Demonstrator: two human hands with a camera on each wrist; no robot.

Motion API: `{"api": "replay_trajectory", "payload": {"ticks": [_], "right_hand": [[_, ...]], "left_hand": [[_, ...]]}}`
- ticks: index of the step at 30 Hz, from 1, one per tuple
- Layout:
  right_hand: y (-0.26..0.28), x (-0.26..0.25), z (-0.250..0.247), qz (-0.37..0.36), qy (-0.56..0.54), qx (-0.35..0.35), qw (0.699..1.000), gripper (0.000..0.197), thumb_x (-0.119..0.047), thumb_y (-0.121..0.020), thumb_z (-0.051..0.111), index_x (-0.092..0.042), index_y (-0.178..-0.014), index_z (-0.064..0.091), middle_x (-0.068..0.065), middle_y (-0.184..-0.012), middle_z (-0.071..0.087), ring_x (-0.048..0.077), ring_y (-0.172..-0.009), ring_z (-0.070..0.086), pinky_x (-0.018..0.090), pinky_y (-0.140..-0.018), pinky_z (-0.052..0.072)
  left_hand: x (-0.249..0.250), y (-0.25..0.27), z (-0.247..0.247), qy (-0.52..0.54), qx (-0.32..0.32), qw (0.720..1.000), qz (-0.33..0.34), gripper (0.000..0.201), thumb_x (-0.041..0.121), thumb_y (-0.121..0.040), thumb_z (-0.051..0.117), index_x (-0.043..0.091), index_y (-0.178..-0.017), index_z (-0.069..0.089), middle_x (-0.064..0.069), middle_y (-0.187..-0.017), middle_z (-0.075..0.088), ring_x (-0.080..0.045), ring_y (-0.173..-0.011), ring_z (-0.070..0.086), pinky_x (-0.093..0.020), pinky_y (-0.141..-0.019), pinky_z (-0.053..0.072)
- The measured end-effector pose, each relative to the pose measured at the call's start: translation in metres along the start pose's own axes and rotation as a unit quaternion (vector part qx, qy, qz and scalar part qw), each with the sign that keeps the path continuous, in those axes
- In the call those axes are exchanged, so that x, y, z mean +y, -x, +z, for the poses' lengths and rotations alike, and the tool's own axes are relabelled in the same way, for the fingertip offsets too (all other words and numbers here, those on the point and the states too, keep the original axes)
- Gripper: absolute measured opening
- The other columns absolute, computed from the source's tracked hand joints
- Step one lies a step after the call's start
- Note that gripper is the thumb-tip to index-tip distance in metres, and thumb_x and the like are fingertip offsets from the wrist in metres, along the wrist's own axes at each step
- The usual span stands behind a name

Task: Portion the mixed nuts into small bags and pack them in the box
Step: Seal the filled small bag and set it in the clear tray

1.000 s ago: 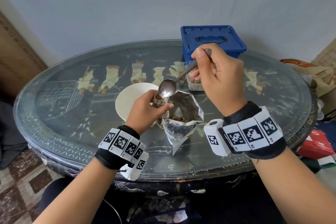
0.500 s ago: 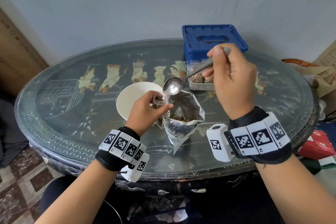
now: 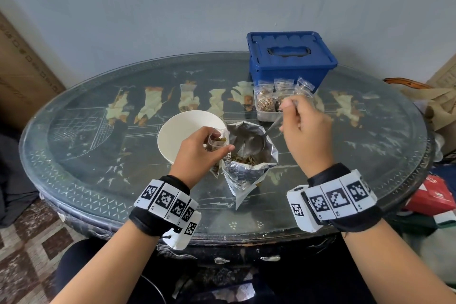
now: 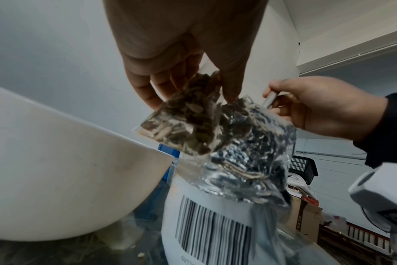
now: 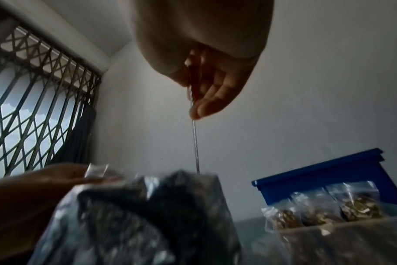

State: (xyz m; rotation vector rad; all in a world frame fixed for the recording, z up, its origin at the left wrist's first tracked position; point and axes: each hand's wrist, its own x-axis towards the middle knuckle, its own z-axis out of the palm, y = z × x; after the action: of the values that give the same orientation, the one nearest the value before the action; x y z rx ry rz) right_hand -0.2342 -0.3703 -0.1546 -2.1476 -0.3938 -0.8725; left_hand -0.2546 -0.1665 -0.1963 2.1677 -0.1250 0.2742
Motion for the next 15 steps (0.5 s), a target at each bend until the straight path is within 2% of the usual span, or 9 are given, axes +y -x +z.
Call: {"api": "replay_trajectory", "payload": {"ticks": [3, 4, 5, 8, 12, 15], "right_hand": [[0.012, 0.004, 0.012, -0.028, 0.013, -0.090, 0.995, 0.035, -0.028, -0.094, 0.040, -0.006, -0.086, 0.066, 0.002, -0.057, 0.061, 0.017, -0.050, 0.060, 0.031, -0.048, 0.050], [0.016, 0.005, 0.016, -0.040, 0.020, -0.110, 0.993, 0.033, -0.028, -0.094, 0.042, -0.007, -0.087, 0.067, 0.001, -0.059, 0.063, 0.015, -0.052, 0.061, 0.024, -0.051, 0.049], [0.019, 0.005, 0.019, -0.051, 0.031, -0.127, 0.990, 0.029, -0.025, -0.093, 0.046, -0.007, -0.088, 0.068, 0.001, -0.060, 0.064, 0.014, -0.052, 0.061, 0.017, -0.052, 0.043], [0.026, 0.005, 0.027, -0.053, 0.049, -0.165, 0.984, 0.023, -0.020, -0.091, 0.049, -0.007, -0.089, 0.068, 0.004, -0.060, 0.063, 0.018, -0.051, 0.058, 0.015, -0.051, 0.032], [0.030, 0.001, 0.032, -0.013, 0.047, -0.174, 0.984, 0.021, -0.017, -0.094, 0.051, -0.004, -0.086, 0.066, 0.006, -0.057, 0.061, 0.020, -0.048, 0.055, 0.029, -0.046, 0.043], [0.029, 0.001, 0.031, 0.058, 0.025, -0.165, 0.984, 0.023, -0.018, -0.096, 0.048, -0.003, -0.087, 0.064, 0.009, -0.060, 0.064, 0.023, -0.057, 0.064, 0.039, -0.052, 0.052]], "left_hand": [[0.000, 0.000, 0.001, -0.001, -0.004, 1.000, -0.003, 0.031, 0.028, -0.074, 0.075, 0.011, -0.094, 0.059, 0.002, -0.089, 0.061, -0.011, -0.082, 0.055, -0.001, -0.066, 0.037], [0.000, 0.000, 0.001, -0.003, -0.007, 1.000, -0.006, 0.030, 0.028, -0.074, 0.075, 0.012, -0.094, 0.058, 0.003, -0.089, 0.060, -0.010, -0.081, 0.054, -0.001, -0.066, 0.037], [0.000, 0.000, 0.001, -0.005, -0.009, 1.000, -0.007, 0.030, 0.028, -0.074, 0.075, 0.013, -0.093, 0.058, 0.004, -0.088, 0.059, -0.010, -0.079, 0.053, -0.001, -0.065, 0.037], [0.000, 0.000, 0.003, -0.019, -0.012, 1.000, -0.002, 0.031, 0.027, -0.074, 0.076, 0.011, -0.094, 0.058, 0.005, -0.086, 0.058, -0.011, -0.076, 0.052, -0.003, -0.065, 0.037], [0.001, -0.001, 0.003, -0.020, -0.013, 1.000, -0.002, 0.030, 0.027, -0.075, 0.075, 0.011, -0.093, 0.058, 0.005, -0.085, 0.058, -0.011, -0.076, 0.051, -0.002, -0.064, 0.036], [0.002, -0.001, 0.002, -0.020, -0.016, 1.000, -0.005, 0.030, 0.027, -0.075, 0.075, 0.011, -0.093, 0.058, 0.005, -0.086, 0.058, -0.011, -0.076, 0.052, -0.002, -0.064, 0.037]]}}
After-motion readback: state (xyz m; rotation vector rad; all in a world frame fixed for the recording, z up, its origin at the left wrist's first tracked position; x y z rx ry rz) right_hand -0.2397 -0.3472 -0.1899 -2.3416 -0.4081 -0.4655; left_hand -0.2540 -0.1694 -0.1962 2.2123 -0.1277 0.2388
